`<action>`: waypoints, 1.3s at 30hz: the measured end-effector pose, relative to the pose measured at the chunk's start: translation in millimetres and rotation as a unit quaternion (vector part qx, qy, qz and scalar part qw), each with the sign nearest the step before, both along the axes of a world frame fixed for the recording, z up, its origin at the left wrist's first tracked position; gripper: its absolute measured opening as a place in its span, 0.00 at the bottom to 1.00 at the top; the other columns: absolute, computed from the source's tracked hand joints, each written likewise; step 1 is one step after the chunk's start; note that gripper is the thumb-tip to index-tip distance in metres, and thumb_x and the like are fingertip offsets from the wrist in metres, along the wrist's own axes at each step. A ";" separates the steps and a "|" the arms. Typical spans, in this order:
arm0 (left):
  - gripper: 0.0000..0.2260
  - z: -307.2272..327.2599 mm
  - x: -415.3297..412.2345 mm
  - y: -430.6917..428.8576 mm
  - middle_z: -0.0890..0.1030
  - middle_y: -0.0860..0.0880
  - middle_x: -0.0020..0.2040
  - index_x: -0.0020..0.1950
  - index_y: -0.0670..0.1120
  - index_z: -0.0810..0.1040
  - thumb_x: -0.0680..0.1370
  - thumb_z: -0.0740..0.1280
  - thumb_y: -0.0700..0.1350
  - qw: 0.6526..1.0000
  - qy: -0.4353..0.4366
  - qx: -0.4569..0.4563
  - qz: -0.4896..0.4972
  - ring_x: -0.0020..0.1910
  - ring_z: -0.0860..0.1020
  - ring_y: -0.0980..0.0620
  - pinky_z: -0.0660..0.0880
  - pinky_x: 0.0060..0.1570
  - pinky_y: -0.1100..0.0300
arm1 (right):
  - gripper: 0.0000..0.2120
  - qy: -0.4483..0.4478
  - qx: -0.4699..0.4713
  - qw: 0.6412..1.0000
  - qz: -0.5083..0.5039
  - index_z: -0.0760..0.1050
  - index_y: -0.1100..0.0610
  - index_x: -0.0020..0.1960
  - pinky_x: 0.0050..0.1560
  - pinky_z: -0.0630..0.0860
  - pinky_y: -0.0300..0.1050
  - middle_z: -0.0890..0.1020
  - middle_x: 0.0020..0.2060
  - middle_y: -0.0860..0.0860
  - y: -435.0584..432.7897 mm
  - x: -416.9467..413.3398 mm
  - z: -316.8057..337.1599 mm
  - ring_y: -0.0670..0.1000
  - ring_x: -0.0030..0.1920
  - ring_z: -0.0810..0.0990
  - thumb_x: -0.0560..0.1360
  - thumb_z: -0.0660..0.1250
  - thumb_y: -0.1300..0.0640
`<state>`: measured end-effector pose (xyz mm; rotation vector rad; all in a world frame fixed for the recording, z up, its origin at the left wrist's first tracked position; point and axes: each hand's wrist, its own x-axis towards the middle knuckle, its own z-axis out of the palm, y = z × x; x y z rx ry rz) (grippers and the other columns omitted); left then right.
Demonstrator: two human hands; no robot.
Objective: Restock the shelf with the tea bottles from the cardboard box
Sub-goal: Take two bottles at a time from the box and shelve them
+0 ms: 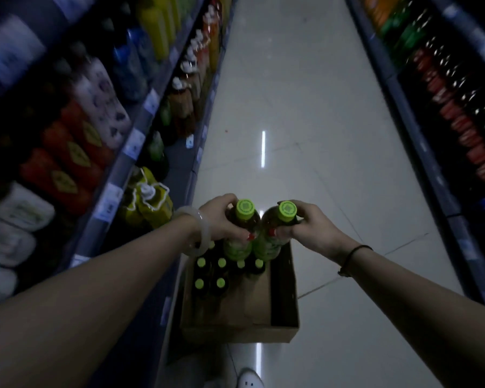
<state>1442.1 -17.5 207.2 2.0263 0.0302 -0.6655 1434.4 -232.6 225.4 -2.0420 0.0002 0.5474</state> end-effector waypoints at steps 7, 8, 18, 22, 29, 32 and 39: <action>0.30 196.1 23.7 23.9 0.83 0.43 0.53 0.58 0.47 0.75 0.58 0.78 0.48 0.995 -0.060 -0.046 0.058 0.53 0.81 0.43 0.80 0.54 0.44 | 0.17 -0.066 -0.002 0.997 0.025 0.78 0.57 0.55 0.45 0.75 0.37 0.84 0.48 0.50 23.6 39.2 187.7 0.49 0.49 0.81 0.67 0.74 0.63; 0.28 223.9 26.5 27.8 0.83 0.44 0.53 0.59 0.48 0.75 0.60 0.78 0.46 0.995 -0.066 -0.052 0.062 0.54 0.81 0.43 0.79 0.54 0.43 | 0.18 -0.079 -0.001 0.997 0.026 0.77 0.58 0.56 0.44 0.75 0.38 0.83 0.48 0.51 27.4 43.6 211.9 0.49 0.49 0.81 0.67 0.74 0.62; 0.18 437.8 12.6 60.4 0.79 0.52 0.48 0.58 0.48 0.76 0.70 0.75 0.44 0.974 -0.179 -0.070 0.122 0.48 0.79 0.50 0.78 0.41 0.57 | 0.15 -0.184 0.063 0.979 0.067 0.78 0.57 0.57 0.46 0.77 0.38 0.84 0.50 0.50 66.2 47.7 413.2 0.49 0.50 0.82 0.71 0.71 0.62; 0.09 492.0 -5.8 71.2 0.82 0.48 0.46 0.48 0.49 0.80 0.70 0.75 0.43 0.965 -0.208 -0.063 0.145 0.41 0.82 0.53 0.81 0.42 0.54 | 0.16 -0.202 0.076 0.970 0.112 0.77 0.57 0.59 0.48 0.77 0.39 0.83 0.51 0.49 76.4 45.5 467.6 0.47 0.51 0.81 0.72 0.71 0.60; 0.19 560.6 -37.9 90.9 0.83 0.51 0.41 0.55 0.43 0.81 0.68 0.77 0.49 0.938 -0.268 -0.014 0.220 0.37 0.80 0.58 0.75 0.33 0.67 | 0.07 -0.250 0.086 0.940 0.214 0.79 0.56 0.50 0.43 0.79 0.37 0.84 0.45 0.50 100.9 43.2 540.3 0.45 0.42 0.83 0.73 0.69 0.61; 0.21 584.2 -59.5 98.4 0.85 0.47 0.46 0.53 0.44 0.83 0.63 0.79 0.52 0.921 -0.279 -0.006 0.272 0.47 0.83 0.48 0.81 0.44 0.55 | 0.06 -0.274 0.079 0.922 0.264 0.80 0.56 0.50 0.45 0.79 0.42 0.85 0.46 0.54 115.7 42.2 566.8 0.49 0.44 0.83 0.73 0.70 0.60; 0.09 625.5 -119.0 119.0 0.80 0.54 0.25 0.48 0.43 0.83 0.70 0.75 0.45 0.866 -0.313 0.017 0.390 0.22 0.76 0.59 0.76 0.25 0.61 | 0.10 -0.290 0.144 0.868 0.376 0.79 0.61 0.54 0.34 0.76 0.32 0.84 0.43 0.51 164.0 22.6 615.4 0.40 0.35 0.82 0.73 0.70 0.62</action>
